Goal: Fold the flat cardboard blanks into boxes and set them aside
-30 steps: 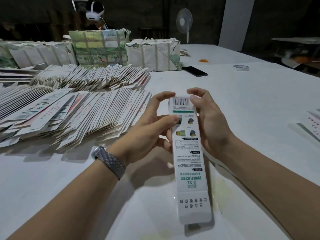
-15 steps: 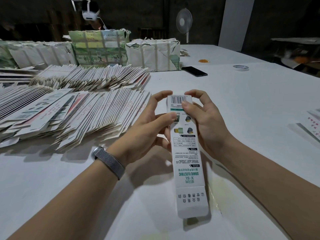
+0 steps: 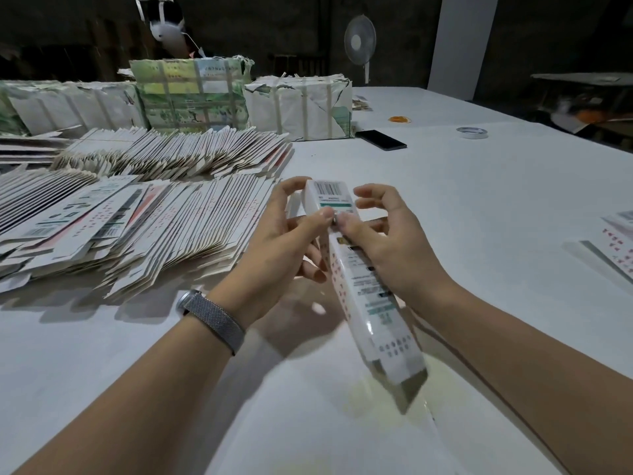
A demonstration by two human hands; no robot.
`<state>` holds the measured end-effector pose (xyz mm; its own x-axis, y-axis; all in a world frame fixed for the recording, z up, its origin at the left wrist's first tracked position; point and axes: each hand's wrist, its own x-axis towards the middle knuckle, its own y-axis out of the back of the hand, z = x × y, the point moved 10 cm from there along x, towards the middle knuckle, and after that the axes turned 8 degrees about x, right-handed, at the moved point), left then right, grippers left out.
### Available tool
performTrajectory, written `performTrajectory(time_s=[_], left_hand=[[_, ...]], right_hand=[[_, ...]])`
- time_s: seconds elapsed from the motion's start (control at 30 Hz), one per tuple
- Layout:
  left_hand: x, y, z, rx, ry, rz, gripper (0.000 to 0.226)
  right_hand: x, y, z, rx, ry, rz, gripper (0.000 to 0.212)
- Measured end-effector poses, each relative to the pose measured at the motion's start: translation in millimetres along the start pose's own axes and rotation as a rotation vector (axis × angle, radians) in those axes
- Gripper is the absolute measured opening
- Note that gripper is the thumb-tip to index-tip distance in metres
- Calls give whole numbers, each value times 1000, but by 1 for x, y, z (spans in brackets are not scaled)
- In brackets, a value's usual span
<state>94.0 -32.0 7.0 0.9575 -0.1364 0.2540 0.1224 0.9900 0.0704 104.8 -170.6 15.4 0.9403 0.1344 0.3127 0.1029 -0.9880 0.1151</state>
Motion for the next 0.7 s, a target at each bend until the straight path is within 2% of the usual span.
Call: performTrajectory(time_s=[0.13,0.33,0.43,0.6,0.7], left_hand=[[0,9,1,-18,0,94,46],[1,13,-3,91,-11,152,42],[0,22,-4,136,-22,192,44],[3,33,-10,147,-50,198,40],[7,25,-6,157,-18,177,54]], right_hand=[[-7,-17,-9,-119,61,-129,53],[-3,-8,-11,-197,40,-83,62],[-1,-9,-26,-337,81,-106,57],[5,33,-53,-551,78,-43,56],[-3,78,-54,-779,-3,-35,58]])
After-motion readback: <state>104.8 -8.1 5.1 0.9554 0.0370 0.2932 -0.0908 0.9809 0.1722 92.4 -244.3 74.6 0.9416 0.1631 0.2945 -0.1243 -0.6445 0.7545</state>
